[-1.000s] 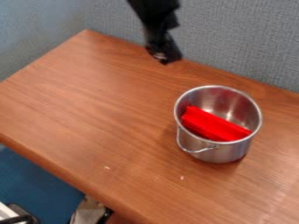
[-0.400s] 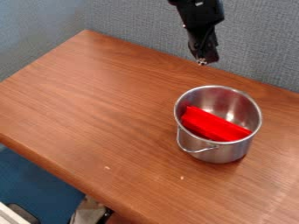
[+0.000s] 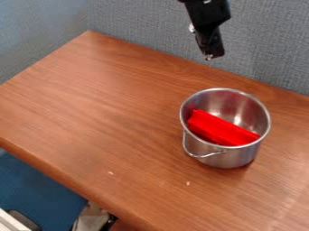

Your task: Put the red object in the metal pot

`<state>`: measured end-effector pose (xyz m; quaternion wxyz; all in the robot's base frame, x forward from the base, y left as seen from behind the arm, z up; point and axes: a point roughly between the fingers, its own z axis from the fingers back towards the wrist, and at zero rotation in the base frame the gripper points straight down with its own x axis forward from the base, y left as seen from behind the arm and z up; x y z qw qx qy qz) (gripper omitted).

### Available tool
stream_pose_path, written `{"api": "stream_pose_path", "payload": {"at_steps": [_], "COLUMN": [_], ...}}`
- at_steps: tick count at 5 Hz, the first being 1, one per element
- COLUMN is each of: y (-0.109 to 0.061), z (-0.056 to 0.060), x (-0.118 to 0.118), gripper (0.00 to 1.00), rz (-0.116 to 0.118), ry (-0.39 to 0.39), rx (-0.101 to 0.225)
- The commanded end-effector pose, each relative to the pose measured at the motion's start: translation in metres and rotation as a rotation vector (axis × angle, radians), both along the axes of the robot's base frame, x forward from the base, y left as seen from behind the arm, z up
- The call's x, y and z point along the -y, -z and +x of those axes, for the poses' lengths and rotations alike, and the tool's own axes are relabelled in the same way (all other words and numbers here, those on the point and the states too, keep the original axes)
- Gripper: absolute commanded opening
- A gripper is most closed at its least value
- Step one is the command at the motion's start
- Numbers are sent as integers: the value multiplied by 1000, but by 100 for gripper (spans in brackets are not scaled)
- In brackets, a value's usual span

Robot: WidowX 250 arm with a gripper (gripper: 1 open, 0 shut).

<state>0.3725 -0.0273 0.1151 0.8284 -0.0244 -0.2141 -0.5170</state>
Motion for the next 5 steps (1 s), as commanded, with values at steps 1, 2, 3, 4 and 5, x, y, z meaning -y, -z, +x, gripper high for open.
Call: {"api": "stream_pose_path", "payload": {"at_steps": [1,2,3,4,5], "y": [-10,4,1,-1,-7], "z": [-1,0,0,3,3], "x": [-17,-33,-38,-35,-25], "gripper": [0,0,0,0,0], "rz": [14,20,46,41,40], "ry": [-44,-178,-300,-294,-271], "rx": [-4,-62,-88,-94,-94]}}
